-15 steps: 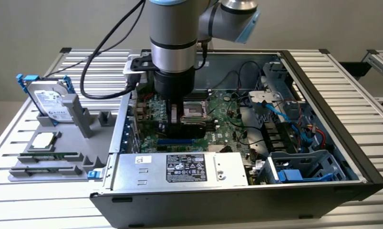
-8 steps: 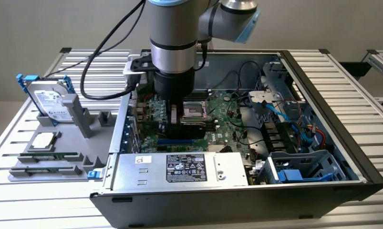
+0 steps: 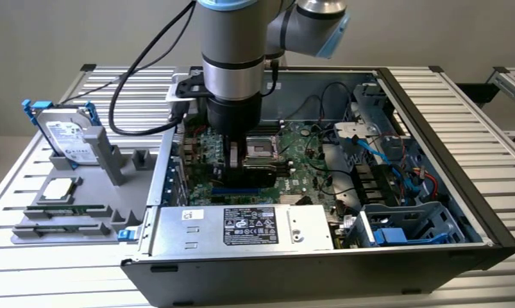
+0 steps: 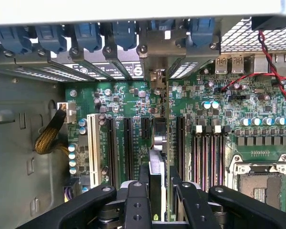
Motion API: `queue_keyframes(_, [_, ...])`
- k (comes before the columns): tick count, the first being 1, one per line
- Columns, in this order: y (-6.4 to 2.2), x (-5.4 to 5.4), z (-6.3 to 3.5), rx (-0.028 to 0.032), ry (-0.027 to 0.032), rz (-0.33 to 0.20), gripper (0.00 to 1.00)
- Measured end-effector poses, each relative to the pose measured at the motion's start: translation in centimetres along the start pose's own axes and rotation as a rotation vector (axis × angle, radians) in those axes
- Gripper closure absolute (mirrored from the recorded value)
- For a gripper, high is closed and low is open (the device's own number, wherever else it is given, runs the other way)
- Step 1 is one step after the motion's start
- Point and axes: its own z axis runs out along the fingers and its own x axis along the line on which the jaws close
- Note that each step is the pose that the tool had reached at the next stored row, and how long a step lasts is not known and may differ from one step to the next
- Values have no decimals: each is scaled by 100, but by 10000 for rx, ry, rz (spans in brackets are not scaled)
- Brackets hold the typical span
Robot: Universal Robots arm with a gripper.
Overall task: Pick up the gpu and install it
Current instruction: 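Insert the gpu into the slot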
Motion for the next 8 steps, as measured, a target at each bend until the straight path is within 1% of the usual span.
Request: queue_keyframes(8, [1, -9, 16, -8, -1, 0, 73])
